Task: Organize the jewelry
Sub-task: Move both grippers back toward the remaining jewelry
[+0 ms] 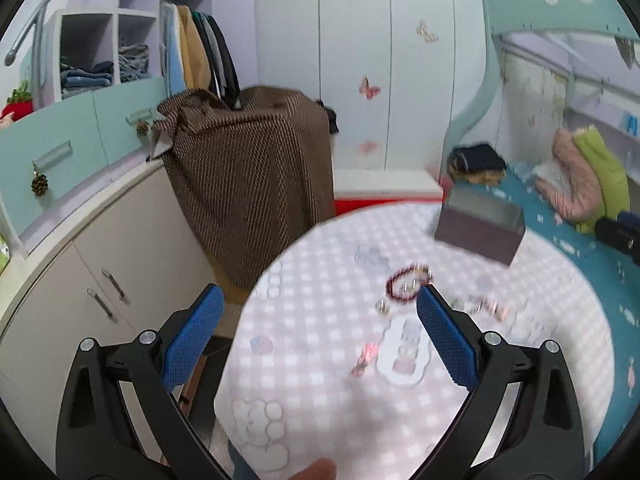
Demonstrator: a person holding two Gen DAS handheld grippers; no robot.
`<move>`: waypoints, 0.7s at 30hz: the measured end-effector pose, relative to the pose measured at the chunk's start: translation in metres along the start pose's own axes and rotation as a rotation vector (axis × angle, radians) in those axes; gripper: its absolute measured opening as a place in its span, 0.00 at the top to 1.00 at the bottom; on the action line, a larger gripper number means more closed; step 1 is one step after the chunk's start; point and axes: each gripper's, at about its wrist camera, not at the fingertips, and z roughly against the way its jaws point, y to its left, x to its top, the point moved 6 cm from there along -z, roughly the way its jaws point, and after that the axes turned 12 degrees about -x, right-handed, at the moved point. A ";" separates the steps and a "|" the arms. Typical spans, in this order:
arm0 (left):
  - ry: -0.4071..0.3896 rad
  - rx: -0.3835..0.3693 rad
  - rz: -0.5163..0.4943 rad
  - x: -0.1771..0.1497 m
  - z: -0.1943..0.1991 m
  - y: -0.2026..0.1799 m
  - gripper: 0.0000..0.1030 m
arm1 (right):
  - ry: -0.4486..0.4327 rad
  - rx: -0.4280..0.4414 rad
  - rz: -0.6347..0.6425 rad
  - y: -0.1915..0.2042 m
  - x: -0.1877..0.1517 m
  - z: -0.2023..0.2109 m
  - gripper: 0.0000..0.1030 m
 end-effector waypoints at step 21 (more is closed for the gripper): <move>0.277 -0.081 -0.003 -0.070 -0.104 0.008 0.07 | 0.196 -0.001 0.025 0.004 -0.046 -0.052 0.07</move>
